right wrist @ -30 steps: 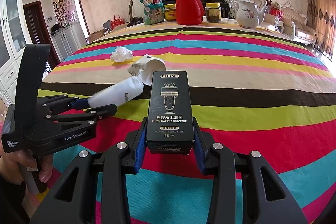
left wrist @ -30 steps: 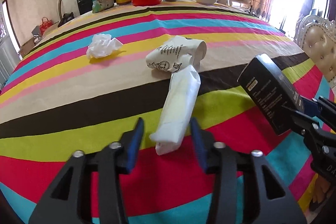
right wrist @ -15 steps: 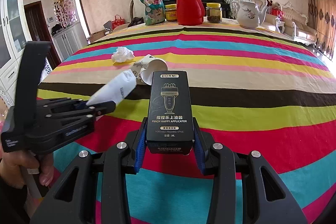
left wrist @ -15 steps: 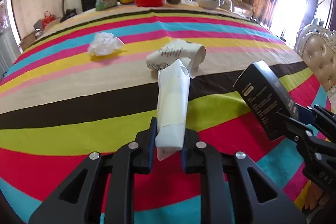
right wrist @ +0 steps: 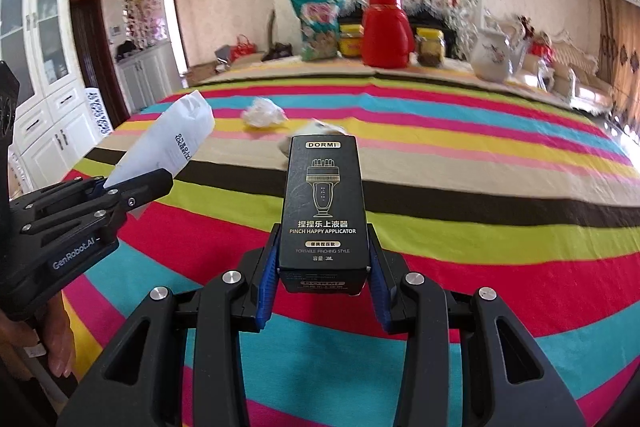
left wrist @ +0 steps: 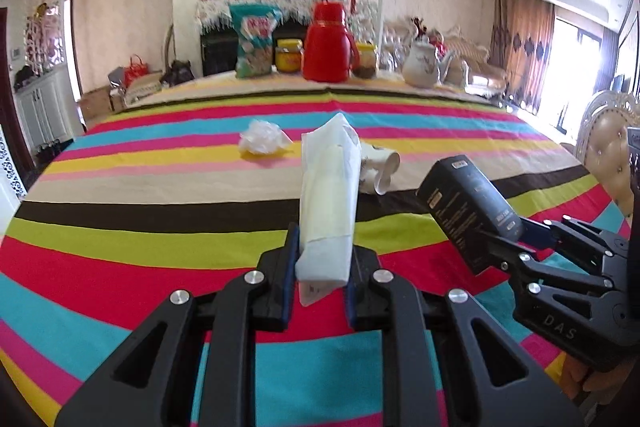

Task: Collect trash
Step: 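Grasp the white tissue pack with the left tool and lift it, then carry the tissue pack and DORMI box to the pink bin and open both tools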

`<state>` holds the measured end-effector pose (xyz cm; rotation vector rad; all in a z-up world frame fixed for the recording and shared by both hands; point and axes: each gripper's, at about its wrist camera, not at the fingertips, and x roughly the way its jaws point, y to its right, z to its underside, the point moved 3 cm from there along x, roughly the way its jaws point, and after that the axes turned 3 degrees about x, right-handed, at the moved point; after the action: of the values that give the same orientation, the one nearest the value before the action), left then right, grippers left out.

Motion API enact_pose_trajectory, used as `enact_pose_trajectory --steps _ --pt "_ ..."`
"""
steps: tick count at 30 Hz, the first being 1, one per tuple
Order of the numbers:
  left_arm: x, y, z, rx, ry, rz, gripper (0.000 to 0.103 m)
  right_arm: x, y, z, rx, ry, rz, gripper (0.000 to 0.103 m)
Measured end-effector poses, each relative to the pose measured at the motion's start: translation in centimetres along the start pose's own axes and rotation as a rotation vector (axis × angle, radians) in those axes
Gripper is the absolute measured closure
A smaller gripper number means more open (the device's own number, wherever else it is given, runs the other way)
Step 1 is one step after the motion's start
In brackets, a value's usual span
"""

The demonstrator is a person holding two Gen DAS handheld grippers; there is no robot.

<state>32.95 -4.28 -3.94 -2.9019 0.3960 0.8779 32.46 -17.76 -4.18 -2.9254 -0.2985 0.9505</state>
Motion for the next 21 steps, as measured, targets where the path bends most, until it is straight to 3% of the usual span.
enact_pose_trajectory --steps 5,21 --pt "-3.4 -2.0 0.5 -0.018 0.047 -0.032 0.084 -1.7 -1.8 -1.0 -0.023 0.052 -0.038 0.065" --pt "-12.8 -7.5 3.0 -0.072 0.173 -0.157 0.084 -5.1 -10.7 -2.0 -0.142 0.101 -0.177 0.065"
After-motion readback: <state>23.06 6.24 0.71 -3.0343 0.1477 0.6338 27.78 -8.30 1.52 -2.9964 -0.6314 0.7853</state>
